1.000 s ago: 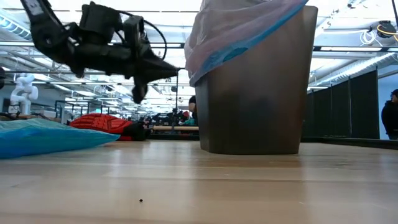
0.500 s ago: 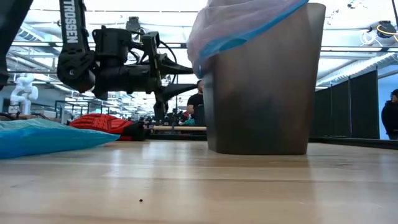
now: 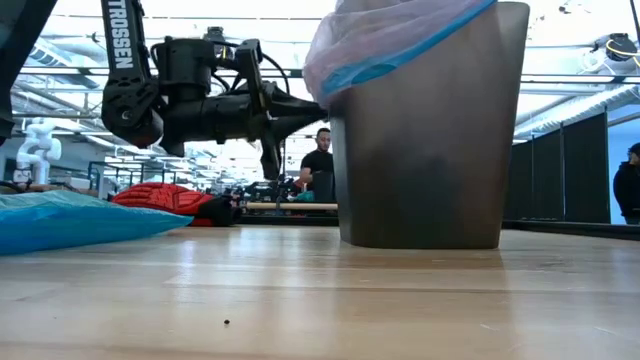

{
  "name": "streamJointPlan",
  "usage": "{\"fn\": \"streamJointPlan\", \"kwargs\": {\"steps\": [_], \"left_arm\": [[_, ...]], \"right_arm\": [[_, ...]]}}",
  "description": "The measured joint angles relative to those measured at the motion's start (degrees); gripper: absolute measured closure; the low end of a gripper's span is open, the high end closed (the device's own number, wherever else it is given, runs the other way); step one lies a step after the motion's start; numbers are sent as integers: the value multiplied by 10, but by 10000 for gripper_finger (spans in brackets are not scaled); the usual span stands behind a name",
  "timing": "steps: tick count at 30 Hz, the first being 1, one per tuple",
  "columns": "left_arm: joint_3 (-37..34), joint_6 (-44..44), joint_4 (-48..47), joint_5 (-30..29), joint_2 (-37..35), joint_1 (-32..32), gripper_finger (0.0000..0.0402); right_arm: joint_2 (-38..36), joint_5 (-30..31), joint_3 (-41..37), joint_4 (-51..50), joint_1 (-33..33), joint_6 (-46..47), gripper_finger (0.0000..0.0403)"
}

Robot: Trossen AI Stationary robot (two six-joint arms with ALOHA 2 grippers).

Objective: Place trash/remove bag and relplace
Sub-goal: Remove the pink trash bag from the black trash bin

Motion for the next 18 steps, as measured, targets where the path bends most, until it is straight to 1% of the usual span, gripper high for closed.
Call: {"fn": "streamJointPlan", "kwargs": {"steps": [4, 9, 12, 15, 18], "left_arm": [[0, -1, 35, 19, -6, 0, 399], [-3, 0, 36, 27, -38, 2, 400], [-3, 2, 27, 47, -67, 8, 400], [-3, 31, -24, 63, -106, 21, 401], [-3, 65, -102, 67, -155, 39, 401]], "right_arm": [[0, 0, 0, -13, 0, 17, 296], [0, 0, 0, -31, 0, 40, 296], [0, 0, 0, -43, 0, 52, 296], [0, 2, 0, -57, 0, 64, 296], [0, 3, 0, -69, 0, 73, 296]]}}
